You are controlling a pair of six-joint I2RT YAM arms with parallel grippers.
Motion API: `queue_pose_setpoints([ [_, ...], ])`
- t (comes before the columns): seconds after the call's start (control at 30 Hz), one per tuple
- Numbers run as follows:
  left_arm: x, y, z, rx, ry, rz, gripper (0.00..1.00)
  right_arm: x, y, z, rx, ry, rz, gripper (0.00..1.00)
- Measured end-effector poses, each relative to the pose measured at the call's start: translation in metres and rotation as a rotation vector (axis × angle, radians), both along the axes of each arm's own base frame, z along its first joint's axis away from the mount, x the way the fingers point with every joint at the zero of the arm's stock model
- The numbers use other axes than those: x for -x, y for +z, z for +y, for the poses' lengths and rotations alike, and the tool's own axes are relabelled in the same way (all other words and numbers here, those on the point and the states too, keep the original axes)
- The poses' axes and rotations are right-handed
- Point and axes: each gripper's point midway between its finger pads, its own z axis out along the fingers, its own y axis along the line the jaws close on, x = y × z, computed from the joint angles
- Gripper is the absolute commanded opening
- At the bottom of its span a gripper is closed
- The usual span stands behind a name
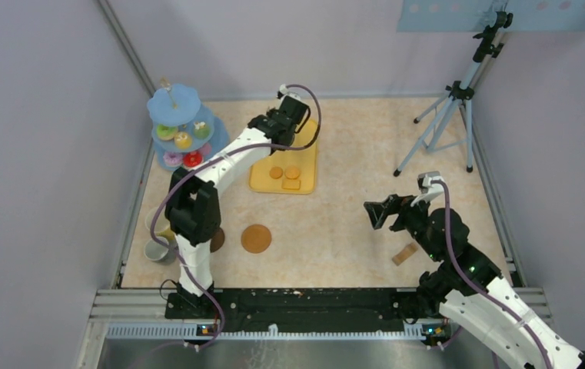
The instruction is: Serve the afternoon tea
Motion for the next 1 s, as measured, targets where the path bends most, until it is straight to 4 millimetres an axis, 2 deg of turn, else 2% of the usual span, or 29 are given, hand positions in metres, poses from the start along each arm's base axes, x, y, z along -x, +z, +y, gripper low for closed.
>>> queue_pose_setpoints([
  [0.17, 0.008, 0.052, 0.015, 0.019, 0.047, -0.117, 0.15, 0.000, -0.002, 0.000, 0.001, 0.000, 0.005, 0.94],
  [0.27, 0.008, 0.068, 0.024, 0.019, 0.088, -0.165, 0.11, 0.000, -0.003, 0.000, 0.001, 0.000, 0.006, 0.95],
  [0.5, 0.012, 0.077, 0.051, -0.065, 0.220, -0.212, 0.11, 0.000, -0.002, 0.000, 0.000, 0.000, 0.005, 0.94],
  [0.7, 0.004, 0.082, 0.074, -0.119, 0.332, -0.242, 0.13, 0.000, -0.002, 0.000, -0.001, 0.000, 0.005, 0.95],
  [1.0, -0.007, 0.071, 0.119, -0.149, 0.450, -0.222, 0.13, 0.000, -0.002, 0.000, -0.004, -0.001, 0.007, 0.95],
])
